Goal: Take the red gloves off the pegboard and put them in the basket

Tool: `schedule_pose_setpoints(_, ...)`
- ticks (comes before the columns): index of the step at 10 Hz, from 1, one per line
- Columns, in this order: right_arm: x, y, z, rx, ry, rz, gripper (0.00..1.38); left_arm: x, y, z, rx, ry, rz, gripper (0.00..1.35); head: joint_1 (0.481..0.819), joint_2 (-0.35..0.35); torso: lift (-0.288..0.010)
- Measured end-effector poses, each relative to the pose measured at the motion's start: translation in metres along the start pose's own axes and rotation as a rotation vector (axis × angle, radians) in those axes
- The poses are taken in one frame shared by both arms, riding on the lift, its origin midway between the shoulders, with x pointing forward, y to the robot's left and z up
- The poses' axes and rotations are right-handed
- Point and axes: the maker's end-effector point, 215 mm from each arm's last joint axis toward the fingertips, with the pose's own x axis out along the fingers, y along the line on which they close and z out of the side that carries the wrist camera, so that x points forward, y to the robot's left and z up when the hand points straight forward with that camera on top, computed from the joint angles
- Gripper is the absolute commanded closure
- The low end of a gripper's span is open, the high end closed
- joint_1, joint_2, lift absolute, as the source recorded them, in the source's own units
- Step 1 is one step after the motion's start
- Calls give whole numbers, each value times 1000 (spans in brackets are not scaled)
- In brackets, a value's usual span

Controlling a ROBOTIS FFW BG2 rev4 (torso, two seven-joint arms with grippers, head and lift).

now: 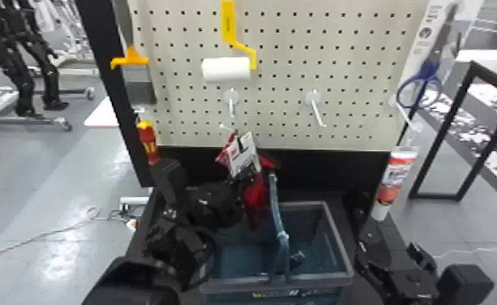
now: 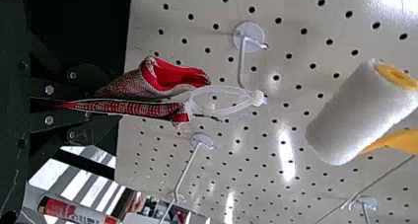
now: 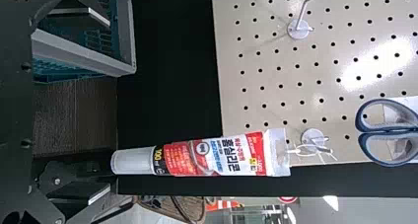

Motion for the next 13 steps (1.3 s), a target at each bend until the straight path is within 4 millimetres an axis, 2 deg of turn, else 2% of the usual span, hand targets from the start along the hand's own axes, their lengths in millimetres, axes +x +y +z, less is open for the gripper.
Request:
schedule_pose_setpoints(4, -1, 0, 1, 3, -2, 0, 136, -34, 22, -37, -179, 15, 132, 1223, 549, 0, -100)
schedule_pose_setpoints(7, -1, -1, 1, 0, -4, 0, 136, -42, 20, -79, -326, 106, 137, 1223, 549, 0, -100)
schedule_pose_setpoints(8, -1, -1, 2, -1, -6, 0, 136, -40, 17, -88, -338, 151, 125, 1162, 549, 0, -100)
schedule_pose_setpoints(9, -1, -1, 2, 0, -8, 0, 136, -39, 14, -94, -344, 179, 115, 570, 549, 0, -100)
schedule_pose_setpoints(10, -1, -1, 2, 1, -7, 1, 136, -39, 15, -92, -334, 181, 111, 35, 549, 0, -100)
schedule_pose_setpoints(11, -1, -1, 1, 2, -8, 1, 136, -39, 18, -90, -314, 180, 113, 41, 549, 0, -100)
schedule_pose_setpoints(12, -1, -1, 1, 2, -8, 1, 136, -38, 18, -87, -303, 175, 110, 206, 549, 0, -100)
schedule_pose_setpoints(13, -1, -1, 1, 3, -8, 1, 136, -37, 18, -86, -299, 172, 109, 306, 549, 0, -100)
